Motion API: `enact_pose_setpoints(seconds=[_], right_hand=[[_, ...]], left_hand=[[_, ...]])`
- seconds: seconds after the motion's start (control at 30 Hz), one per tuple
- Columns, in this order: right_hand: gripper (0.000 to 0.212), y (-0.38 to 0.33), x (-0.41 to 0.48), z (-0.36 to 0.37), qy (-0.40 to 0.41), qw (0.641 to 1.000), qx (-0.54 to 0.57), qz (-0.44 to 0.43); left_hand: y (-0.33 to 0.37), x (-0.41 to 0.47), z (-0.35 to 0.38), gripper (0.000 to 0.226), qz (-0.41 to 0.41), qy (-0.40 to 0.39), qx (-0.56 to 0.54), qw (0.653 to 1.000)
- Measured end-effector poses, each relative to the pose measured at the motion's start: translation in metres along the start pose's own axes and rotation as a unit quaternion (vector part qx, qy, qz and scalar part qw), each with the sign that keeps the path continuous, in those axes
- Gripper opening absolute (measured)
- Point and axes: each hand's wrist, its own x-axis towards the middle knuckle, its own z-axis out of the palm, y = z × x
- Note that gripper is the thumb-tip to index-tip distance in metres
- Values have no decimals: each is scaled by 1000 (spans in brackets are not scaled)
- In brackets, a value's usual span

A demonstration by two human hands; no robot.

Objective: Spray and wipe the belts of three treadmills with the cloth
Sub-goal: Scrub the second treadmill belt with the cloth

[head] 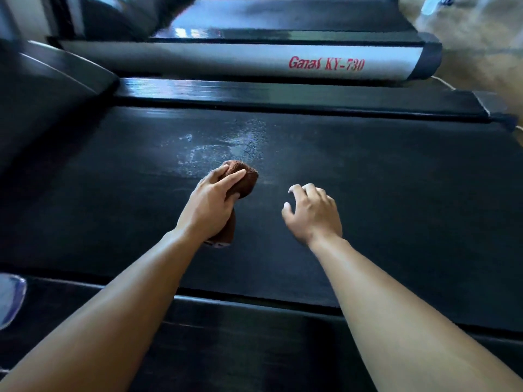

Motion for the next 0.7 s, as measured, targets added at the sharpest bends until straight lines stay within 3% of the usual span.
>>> enact_pose_setpoints(seconds=[0.33, 0.7], right_hand=[[37, -94, 56, 55, -18, 999, 36, -33], [44, -96, 122, 106, -22, 1000, -7, -20]], left_hand=[[-113, 21, -52, 49, -84, 31, 38, 995], [-240, 52, -64, 50, -223, 61, 50, 972]])
